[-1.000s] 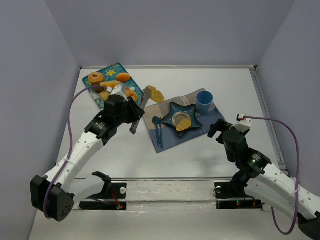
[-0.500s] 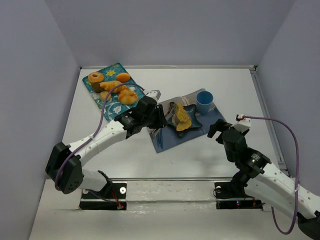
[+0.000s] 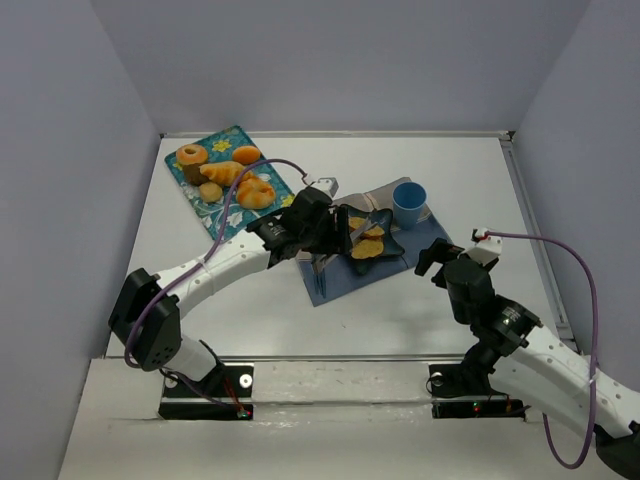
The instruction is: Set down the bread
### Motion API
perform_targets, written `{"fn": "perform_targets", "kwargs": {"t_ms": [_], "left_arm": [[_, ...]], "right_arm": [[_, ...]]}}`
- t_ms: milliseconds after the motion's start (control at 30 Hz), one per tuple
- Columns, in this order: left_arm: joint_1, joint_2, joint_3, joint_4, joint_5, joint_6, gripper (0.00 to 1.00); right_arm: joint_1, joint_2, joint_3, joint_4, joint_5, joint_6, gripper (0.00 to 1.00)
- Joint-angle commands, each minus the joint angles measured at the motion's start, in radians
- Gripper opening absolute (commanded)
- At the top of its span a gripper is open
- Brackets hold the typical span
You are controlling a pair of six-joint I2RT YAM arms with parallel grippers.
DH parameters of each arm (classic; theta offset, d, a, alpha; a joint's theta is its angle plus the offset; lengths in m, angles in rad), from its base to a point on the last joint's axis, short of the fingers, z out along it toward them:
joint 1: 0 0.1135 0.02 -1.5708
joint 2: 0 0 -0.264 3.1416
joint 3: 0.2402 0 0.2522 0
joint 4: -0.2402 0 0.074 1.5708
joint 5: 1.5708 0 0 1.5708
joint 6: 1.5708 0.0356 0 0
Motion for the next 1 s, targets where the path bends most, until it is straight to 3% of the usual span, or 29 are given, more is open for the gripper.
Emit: {"fn": "perform_targets", "kwargs": {"t_ms": [0,100,400,633,733,800,967], "left_arm": [[-0.001,-0.005,0.073,-0.019,-0.045,0.015,0.72],[0.001,-0.021,0.107,-0.059,-0.106,-0.003,0.69],[0.001,-0.189,0.089,-0.26,-0.514,-0.159,0.7],[0.002,-0.252,-0.049,-0.413,-0.595,-0.325,0.71],[0.005,-0.275,-0.138,-0.421,-0.599,-0.4,0.7],[0.007,-0.286,-0.216,-0.401,-0.605,-0.44,0.64],[0.016,-0.329,-0.365,-0.337,-0.61,-0.497,0.69]], "right_arm": [[0.003,-0.022,0.021,0.011,0.024,0.009,1.0],[0.003,-0.026,0.019,0.011,0.024,0.009,1.0],[0.003,-0.032,0.016,0.01,0.022,0.008,1.0],[0.003,-0.048,0.005,0.008,0.021,0.009,1.0],[0.003,-0.049,0.004,0.007,0.012,0.012,1.0],[0.003,-0.046,0.004,0.008,0.007,0.011,1.0],[0.003,-0.028,0.007,0.007,0.004,0.014,1.0]]}}
